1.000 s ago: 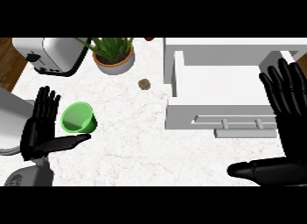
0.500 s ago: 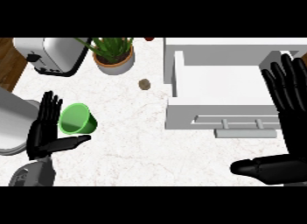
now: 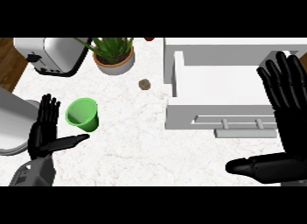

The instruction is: Pick up the cup, place it into the drawer and close the drawer

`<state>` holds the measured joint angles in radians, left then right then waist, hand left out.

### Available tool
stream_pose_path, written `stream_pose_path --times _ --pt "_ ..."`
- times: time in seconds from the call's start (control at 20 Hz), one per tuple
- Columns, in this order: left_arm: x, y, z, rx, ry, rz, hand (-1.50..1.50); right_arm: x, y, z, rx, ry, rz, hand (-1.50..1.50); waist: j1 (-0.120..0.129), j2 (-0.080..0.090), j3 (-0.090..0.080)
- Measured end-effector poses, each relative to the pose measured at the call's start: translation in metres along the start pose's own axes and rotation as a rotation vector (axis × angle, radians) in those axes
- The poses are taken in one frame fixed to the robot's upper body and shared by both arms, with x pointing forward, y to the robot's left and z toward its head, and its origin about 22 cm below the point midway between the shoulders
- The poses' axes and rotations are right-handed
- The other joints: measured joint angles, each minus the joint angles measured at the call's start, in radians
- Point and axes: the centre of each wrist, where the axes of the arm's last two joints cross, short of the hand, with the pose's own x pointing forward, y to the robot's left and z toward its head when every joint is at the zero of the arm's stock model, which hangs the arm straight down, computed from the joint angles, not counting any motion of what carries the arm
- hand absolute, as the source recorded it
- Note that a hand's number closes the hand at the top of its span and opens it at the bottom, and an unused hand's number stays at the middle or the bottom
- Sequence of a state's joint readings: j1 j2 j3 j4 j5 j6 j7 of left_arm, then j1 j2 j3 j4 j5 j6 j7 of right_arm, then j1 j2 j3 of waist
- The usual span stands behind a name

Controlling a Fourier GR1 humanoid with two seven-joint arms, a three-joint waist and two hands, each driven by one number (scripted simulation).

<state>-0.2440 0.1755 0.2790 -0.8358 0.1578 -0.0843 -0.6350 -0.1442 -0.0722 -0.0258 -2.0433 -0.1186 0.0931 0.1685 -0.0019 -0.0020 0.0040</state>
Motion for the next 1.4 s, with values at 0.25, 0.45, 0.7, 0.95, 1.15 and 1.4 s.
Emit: stream_pose_path --times 0.25,0.45,0.7,0.95,1.15,1.4 --pt "-0.016 0.006 0.006 0.000 0.037 -0.002 -1.50 -0.001 0.000 0.010 0.004 -0.002 -0.004 -1.50 -0.003 0.002 -0.003" --pt "-0.023 0.000 0.003 -0.007 0.038 0.002 -1.50 0.003 -0.007 0.015 0.011 0.002 0.001 -1.50 -0.004 0.003 -0.004" --pt "-0.035 -0.002 0.006 -0.025 0.034 0.012 -1.50 0.005 0.000 0.005 0.011 -0.007 0.000 -1.50 -0.005 0.004 -0.005" --pt "-0.040 -0.001 0.004 -0.025 0.028 0.049 -1.50 0.005 0.006 0.005 0.007 -0.003 -0.006 -1.50 -0.007 0.005 -0.005" --pt "-0.041 -0.004 0.001 -0.024 0.033 0.088 -1.50 0.005 -0.002 0.005 0.016 -0.006 -0.006 -1.50 -0.009 0.005 -0.005" --pt "-0.041 -0.004 -0.004 -0.022 0.047 0.123 -1.50 0.006 -0.005 0.004 0.018 -0.004 -0.009 -1.50 -0.014 0.008 -0.006"
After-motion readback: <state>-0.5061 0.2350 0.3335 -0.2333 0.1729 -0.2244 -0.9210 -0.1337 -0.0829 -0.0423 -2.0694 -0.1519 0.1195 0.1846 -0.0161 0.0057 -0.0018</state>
